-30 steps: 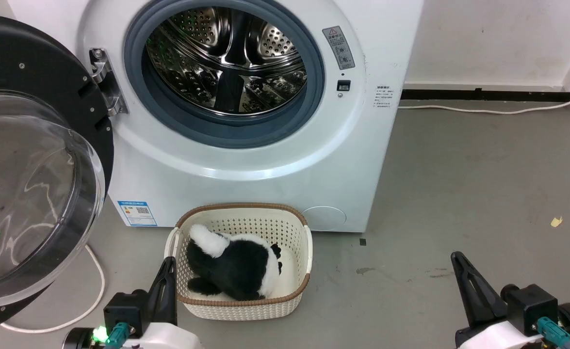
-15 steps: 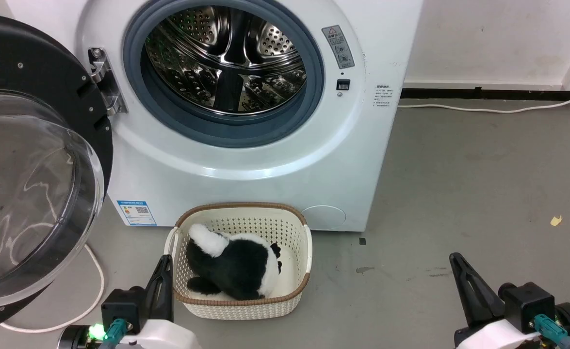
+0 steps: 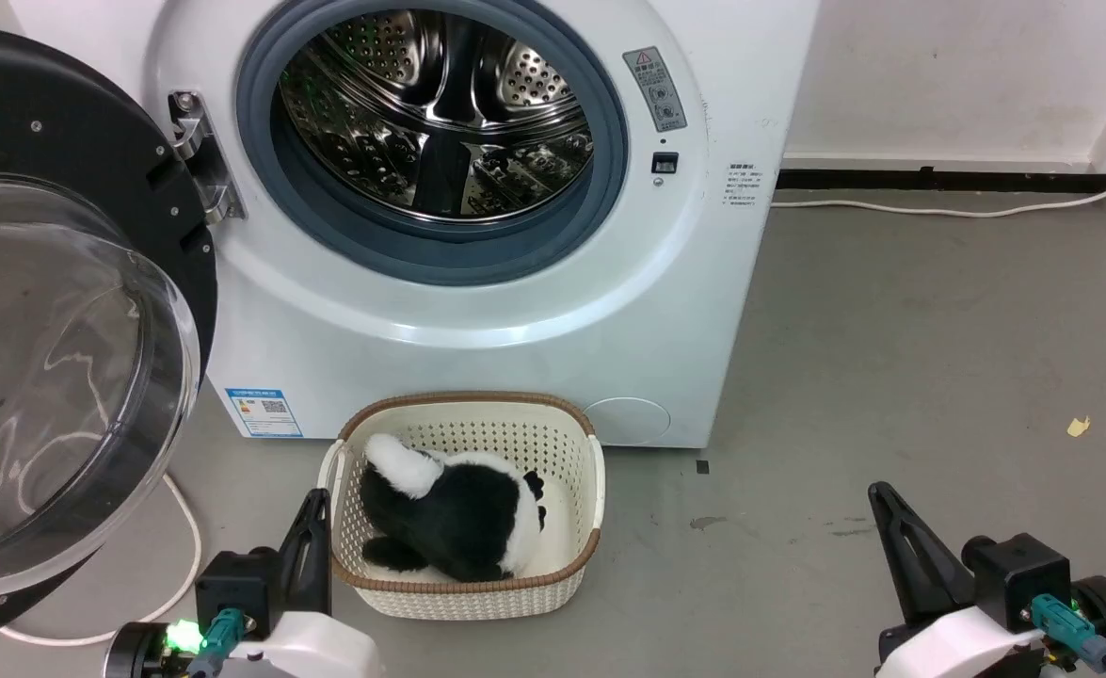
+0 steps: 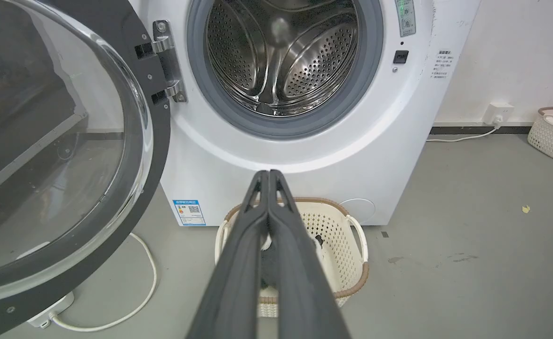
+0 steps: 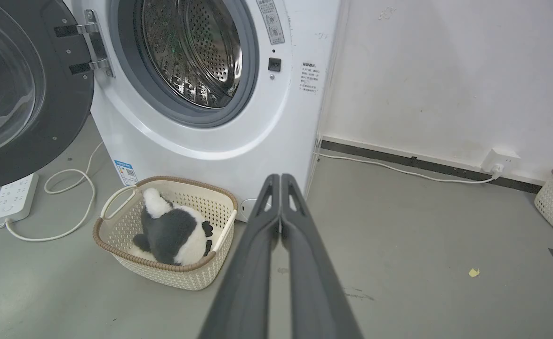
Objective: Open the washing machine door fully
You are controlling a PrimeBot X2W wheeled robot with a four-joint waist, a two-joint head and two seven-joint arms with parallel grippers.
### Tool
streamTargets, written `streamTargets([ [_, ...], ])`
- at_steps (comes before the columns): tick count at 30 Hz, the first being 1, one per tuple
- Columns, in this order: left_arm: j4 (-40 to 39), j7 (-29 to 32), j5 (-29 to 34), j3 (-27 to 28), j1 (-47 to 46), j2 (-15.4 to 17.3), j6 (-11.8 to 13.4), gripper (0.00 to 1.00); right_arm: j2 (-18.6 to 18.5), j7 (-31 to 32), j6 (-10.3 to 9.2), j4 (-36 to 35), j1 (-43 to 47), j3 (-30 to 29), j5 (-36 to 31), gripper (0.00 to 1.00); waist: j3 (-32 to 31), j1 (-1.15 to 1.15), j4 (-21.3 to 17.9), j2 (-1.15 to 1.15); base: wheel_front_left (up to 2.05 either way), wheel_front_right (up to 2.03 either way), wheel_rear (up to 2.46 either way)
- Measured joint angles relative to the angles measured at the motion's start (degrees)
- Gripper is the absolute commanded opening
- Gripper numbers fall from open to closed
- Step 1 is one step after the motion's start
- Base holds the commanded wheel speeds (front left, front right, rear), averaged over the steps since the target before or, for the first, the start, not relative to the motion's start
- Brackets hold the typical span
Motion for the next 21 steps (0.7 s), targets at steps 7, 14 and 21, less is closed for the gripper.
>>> streamTargets([
  [7, -0.3, 0.6, 0.8, 0.7, -0.6, -0.3, -0.4, 0.0, 0.0, 0.9, 0.0, -0.1, -0.1, 0.1, 0.0, 0.0, 0.1, 0.0, 0.0, 0.0, 0.0, 0.0, 0.0],
  [14, -0.6, 1.4, 1.4, 1.0, -0.6, -0.8, -0.6, 0.0, 0.0, 1.7, 0.0, -0.2, -0.3, 0.2, 0.1, 0.0, 0.1, 0.0, -0.1, 0.0, 0.0, 0.0, 0.0],
  [21, -0.9, 2.1, 2.0, 1.4, -0.7, -0.9, -1.0, 0.0, 0.0, 2.5, 0.0, -0.3, -1.1, 0.3, 0.2, 0.0, 0.2, 0.0, -0.1, 0.0, 0.0, 0.0, 0.0],
])
